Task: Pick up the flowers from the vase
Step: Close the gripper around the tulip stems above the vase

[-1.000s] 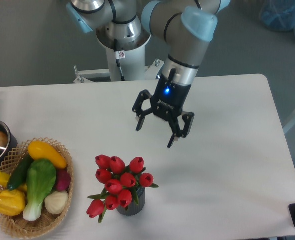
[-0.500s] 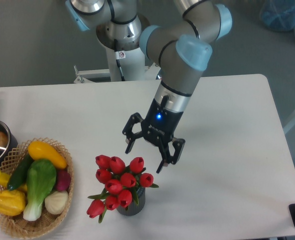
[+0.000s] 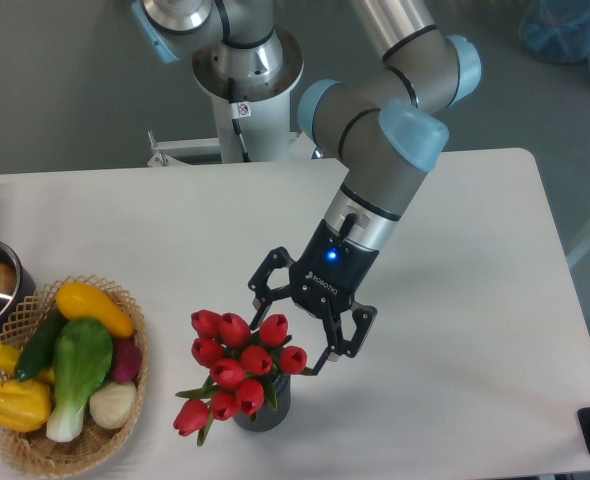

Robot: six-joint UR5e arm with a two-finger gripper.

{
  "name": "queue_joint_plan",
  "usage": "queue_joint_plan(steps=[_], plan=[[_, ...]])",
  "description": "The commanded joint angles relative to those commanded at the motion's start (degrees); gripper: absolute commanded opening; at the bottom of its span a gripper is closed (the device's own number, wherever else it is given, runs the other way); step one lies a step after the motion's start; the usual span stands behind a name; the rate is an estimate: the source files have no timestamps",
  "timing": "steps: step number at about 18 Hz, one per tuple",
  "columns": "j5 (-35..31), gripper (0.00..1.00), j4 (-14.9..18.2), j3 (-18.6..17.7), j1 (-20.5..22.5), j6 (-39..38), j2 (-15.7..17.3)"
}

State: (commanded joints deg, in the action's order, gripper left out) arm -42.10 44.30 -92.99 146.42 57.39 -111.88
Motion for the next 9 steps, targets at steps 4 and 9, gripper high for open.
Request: queue_joint_plan(steps=[4, 9], plan=[[3.78, 1.0, -0.35, 0.7, 0.18, 0.09, -1.93], [6.42, 1.0, -0.35, 0.7, 0.0, 0.26, -3.87]])
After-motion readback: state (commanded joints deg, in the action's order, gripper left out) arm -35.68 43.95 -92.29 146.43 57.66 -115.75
